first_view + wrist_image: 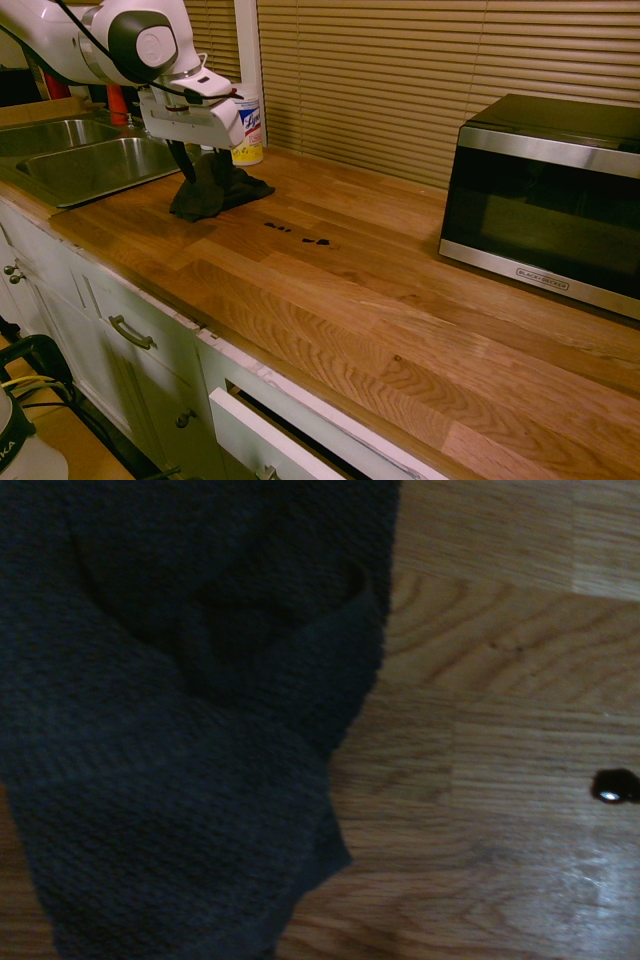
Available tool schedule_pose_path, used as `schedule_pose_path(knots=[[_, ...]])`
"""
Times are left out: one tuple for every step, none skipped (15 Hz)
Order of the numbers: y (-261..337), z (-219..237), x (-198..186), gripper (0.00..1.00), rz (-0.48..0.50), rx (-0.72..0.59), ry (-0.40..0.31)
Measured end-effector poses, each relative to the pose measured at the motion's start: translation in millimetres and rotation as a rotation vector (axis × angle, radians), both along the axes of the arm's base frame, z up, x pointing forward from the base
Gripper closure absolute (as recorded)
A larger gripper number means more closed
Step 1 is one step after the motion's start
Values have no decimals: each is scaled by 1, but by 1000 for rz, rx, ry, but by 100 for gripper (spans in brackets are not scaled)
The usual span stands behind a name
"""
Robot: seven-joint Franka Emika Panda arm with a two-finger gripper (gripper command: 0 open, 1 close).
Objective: Clear the spill
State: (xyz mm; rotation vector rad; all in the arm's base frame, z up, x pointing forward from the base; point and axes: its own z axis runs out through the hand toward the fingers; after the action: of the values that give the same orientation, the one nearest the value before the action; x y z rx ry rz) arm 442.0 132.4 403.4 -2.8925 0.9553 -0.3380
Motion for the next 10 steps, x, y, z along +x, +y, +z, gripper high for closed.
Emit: schedule_pose_path(knots=[[12,-1,2,0,15,-1,-9],[24,-2,4,0,31,-2,-12],[34,-3,7,0,45,-7,-16],[45,-4,10,0,55,-13,-22],[53,-5,15,0,63,-19,-25],[60,-6,19,0,69,-22,-28],[66,-7,24,0,75,-27,-32],[73,-8,29,0,81,-33,-36],[81,-10,33,0,86,-40,-40],[90,-13,37,0,91,-45,-44]])
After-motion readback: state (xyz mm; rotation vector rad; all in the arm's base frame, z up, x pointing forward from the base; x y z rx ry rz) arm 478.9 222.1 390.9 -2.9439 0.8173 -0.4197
